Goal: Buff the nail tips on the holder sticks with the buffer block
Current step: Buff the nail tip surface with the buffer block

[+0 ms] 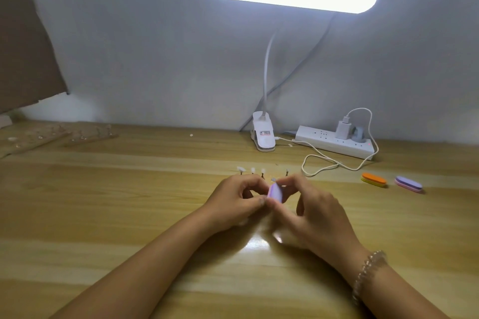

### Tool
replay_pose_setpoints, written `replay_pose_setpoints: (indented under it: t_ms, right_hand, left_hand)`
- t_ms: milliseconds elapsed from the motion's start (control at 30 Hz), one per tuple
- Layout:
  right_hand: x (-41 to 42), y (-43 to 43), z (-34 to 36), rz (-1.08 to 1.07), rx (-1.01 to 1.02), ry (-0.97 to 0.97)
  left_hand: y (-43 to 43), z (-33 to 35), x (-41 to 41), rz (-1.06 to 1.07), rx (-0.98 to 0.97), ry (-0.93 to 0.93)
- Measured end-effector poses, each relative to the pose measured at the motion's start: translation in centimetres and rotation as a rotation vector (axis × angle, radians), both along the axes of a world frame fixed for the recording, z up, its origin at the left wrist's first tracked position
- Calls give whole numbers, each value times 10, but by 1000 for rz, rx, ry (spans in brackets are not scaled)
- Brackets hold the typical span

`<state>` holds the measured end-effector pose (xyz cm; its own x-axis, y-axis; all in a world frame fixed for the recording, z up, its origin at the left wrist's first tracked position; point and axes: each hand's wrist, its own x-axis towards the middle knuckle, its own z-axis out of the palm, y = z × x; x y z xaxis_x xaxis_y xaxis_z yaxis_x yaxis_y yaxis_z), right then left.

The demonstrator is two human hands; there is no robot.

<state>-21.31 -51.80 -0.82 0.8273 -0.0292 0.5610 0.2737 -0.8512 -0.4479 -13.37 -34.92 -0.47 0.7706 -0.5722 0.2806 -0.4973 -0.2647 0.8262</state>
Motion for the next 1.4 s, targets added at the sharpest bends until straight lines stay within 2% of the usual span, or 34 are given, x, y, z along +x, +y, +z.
replay_pose_setpoints:
  t_ms: [133, 267, 367, 433, 500, 600, 700, 767, 833, 900, 1000, 1067, 1200, 1300, 1400]
  right_hand:
    - [5, -11, 3, -84, 158, -1]
    - [-2, 1, 0, 23, -22, 4]
    - [4, -6, 3, -45, 58, 43]
    - [6, -9, 3, -58, 131, -9]
    - [0, -3, 2, -11, 47, -51]
    - [-4, 5, 0, 29, -107, -9]
    - [3, -3, 4, -64, 29, 16]
    - [3, -5, 4, -74, 84, -75]
    - [-4, 2, 4, -29, -18, -102]
    - [-5, 6, 2, 16, -113, -46]
    - [2, -1, 5, -53, -28, -10]
    - [2, -3, 6, -72, 17, -58]
    - [-5, 6, 2, 15, -149, -54]
    - [2, -2, 5, -46, 16, -2]
    - [2, -4, 5, -42, 100, -77]
  left_hand:
    - [0, -1, 1, -4, -26, 2]
    - [0, -3, 3, -1, -6, -13]
    - [0, -3, 4, -15, -28, -7]
    - [0, -3, 3, -23, -40, 7]
    - [0, -3, 3, -26, -41, 4]
    - [1, -3, 3, -14, -33, 4]
    - [1, -4, 3, -3, -49, 10]
    - [0, -4, 3, -1, -53, 26]
    - [0, -3, 3, 2, -41, 26]
    - [0, -4, 3, 10, -23, 10]
    - [0, -4, 3, 4, -32, -3]
    - [0, -4, 2, -8, -29, 5]
    - [0, -5, 4, 7, -3, -10]
    - [0, -5, 4, -3, -2, -32]
    - [-1, -4, 1, -4, 7, -22]
